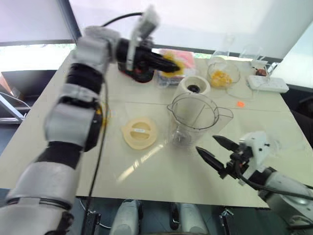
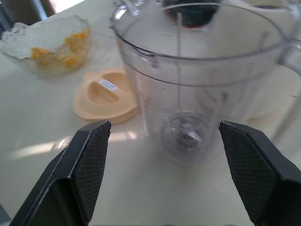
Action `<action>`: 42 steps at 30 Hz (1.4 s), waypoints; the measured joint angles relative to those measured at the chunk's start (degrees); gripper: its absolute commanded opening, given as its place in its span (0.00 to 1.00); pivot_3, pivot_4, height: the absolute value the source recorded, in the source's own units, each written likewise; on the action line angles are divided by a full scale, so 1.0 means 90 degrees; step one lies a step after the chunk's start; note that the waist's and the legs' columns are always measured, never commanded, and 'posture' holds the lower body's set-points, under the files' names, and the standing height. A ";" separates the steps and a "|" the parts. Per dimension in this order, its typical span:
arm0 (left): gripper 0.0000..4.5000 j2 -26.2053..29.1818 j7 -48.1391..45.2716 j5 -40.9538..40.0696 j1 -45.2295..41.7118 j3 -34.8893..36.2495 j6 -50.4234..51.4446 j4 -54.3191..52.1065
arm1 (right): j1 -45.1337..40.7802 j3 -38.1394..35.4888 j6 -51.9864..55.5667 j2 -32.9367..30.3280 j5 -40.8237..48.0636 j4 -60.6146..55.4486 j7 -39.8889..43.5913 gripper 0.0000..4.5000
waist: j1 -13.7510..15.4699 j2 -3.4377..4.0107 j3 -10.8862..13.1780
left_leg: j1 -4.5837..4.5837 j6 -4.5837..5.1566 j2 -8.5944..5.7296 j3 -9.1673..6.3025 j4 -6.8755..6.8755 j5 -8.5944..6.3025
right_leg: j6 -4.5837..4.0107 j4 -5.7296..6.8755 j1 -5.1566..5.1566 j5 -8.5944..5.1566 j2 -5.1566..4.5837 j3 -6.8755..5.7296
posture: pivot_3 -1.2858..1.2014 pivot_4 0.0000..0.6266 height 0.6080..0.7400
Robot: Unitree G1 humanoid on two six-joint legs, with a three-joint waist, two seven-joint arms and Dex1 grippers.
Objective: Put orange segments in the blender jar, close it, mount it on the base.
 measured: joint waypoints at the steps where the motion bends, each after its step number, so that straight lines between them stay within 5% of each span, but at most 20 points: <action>1: 0.00 -0.0179 0.0064 0.0102 0.0003 -0.0067 -0.0198 0.0173 | 0.0119 -0.0063 -0.0001 -0.0001 0.0008 -0.0024 -0.0031 0.86 | -0.0024 0.0003 0.0001 | 0.0000 0.0000 0.0000 -0.0001 0.0000 0.0000 | 0.0001 0.0005 0.0000 0.0000 0.0004 -0.0001 | 0.52 0.24 1.00; 9: 0.00 -0.0797 0.0216 0.0890 0.0295 -0.0472 -0.1241 0.1021 | 0.1007 -0.0494 -0.0206 0.0017 0.0113 -0.0392 -0.0301 0.86 | -0.0065 0.0013 0.0006 | -0.0002 0.0000 0.0012 -0.0020 0.0006 0.0000 | -0.0019 0.0019 -0.0010 -0.0006 0.0013 0.0002 | 0.52 0.24 1.00; 12: 0.19 -0.0860 0.0334 0.1110 0.0296 -0.0486 -0.1374 0.1102 | 0.1051 -0.0497 -0.0306 0.0016 0.0112 -0.0396 -0.0366 0.86 | -0.0058 0.0014 0.0005 | -0.0002 0.0000 0.0012 -0.0019 0.0010 0.0001 | -0.0027 0.0016 -0.0006 -0.0010 0.0005 0.0004 | 0.52 0.24 1.00; 19: 0.99 -0.0962 0.0603 0.1185 0.0302 -0.0403 -0.1495 0.1170 | 0.0870 -0.0396 -0.0453 0.0015 0.0043 -0.0365 -0.0491 0.86 | -0.0053 0.0014 0.0006 | -0.0012 0.0001 0.0006 -0.0020 0.0008 0.0000 | -0.0003 0.0004 -0.0007 -0.0001 0.0000 0.0004 | 0.52 0.24 1.00; 28: 0.99 -0.0990 0.0886 0.0803 0.0250 0.0328 -0.1389 0.1160 | 0.0708 -0.0159 -0.0638 0.0043 -0.0391 0.0000 -0.0491 0.86 | -0.0054 0.0016 0.0005 | -0.0010 0.0001 0.0006 -0.0021 0.0009 0.0000 | -0.0003 0.0009 -0.0007 -0.0001 0.0001 0.0004 | 0.52 0.24 1.00; 33: 0.99 -0.0573 0.1781 -0.0017 0.0352 0.1347 -0.0535 0.0248 | 0.1010 -0.0144 -0.1453 0.0401 -0.1780 0.0880 -0.0854 0.86 | -0.0085 0.0026 -0.0001 | -0.0005 0.0001 0.0008 -0.0017 0.0005 0.0000 | 0.0002 0.0015 -0.0009 0.0000 0.0001 0.0008 | 0.52 0.24 1.00; 42: 0.99 0.0531 0.2388 -0.2105 0.4820 0.1223 0.3434 -0.6807 | 0.0569 -0.0830 -0.2612 0.1289 -0.2972 0.2277 -0.1607 0.86 | -0.0084 0.0088 -0.0016 | 0.0065 -0.0033 0.0021 -0.0005 -0.0003 0.0018 | -0.0009 0.0091 0.0013 -0.0024 -0.0002 0.0058 | 0.52 0.24 1.00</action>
